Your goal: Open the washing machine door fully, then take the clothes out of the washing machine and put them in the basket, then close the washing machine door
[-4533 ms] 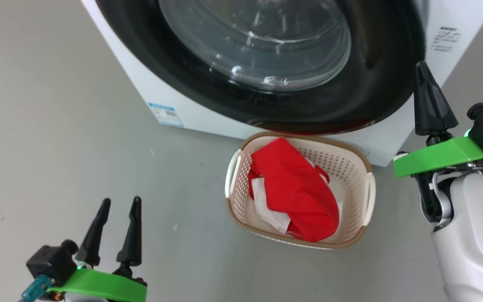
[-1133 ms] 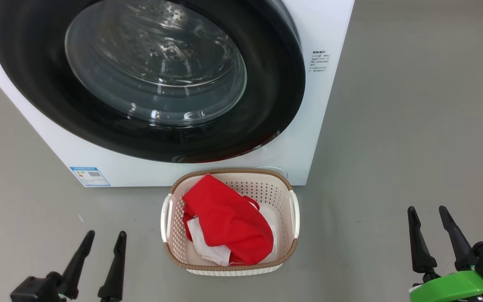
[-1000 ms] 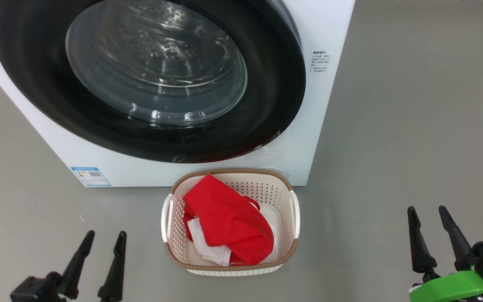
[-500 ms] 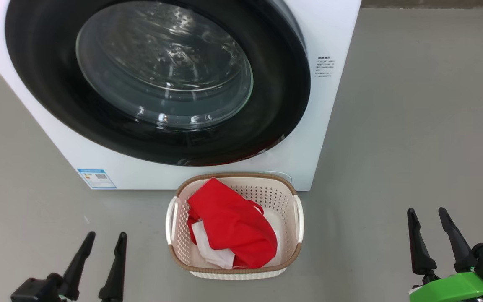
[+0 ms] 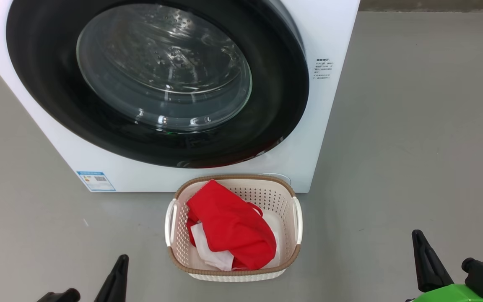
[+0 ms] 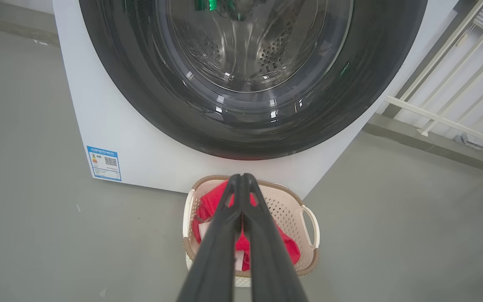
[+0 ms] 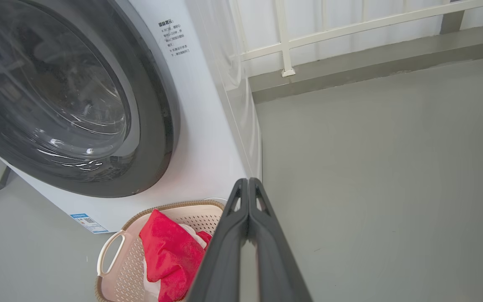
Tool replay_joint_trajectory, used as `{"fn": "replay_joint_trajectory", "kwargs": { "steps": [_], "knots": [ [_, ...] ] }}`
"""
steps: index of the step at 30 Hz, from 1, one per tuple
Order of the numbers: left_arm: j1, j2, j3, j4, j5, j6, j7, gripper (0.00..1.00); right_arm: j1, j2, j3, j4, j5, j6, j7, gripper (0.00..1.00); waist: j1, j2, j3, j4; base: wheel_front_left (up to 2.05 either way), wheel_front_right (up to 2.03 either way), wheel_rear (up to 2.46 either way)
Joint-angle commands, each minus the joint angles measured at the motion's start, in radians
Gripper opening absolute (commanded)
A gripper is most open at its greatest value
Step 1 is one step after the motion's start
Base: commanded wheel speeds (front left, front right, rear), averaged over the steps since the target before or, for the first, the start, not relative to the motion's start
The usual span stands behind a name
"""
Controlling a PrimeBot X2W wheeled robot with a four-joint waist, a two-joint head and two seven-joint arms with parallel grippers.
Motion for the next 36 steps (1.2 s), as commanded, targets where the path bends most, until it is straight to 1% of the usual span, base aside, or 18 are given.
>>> {"fn": "replay_joint_trajectory", "kwargs": {
  "steps": [1, 3, 5, 36],
  "knots": [
    [-0.016, 0.012, 0.014, -0.023, -0.023, 0.000, 0.003, 0.00, -0.011, -0.009, -0.001, -0.025, 0.024, 0.000, 0.006, 0.00, 0.0013, 0.0000, -0.001, -0.002, 0.00, 0.00, 0.00],
    [-0.018, 0.011, 0.016, -0.022, -0.042, -0.001, 0.008, 0.00, -0.014, -0.010, 0.000, -0.024, 0.045, 0.000, 0.011, 0.00, 0.0000, 0.0000, -0.001, -0.003, 0.00, 0.00, 0.00],
    [-0.021, 0.009, 0.019, -0.022, -0.061, -0.001, 0.013, 0.00, -0.018, -0.010, 0.000, -0.024, 0.066, 0.000, 0.017, 0.00, -0.0003, 0.0000, -0.001, -0.005, 0.00, 0.00, 0.00],
    [-0.048, -0.013, 0.064, -0.025, -0.356, -0.002, 0.096, 0.00, -0.062, -0.019, 0.001, -0.032, 0.388, 0.000, 0.108, 0.00, -0.0004, 0.0000, -0.019, -0.031, 0.00, 0.00, 0.00]
  ]
}}
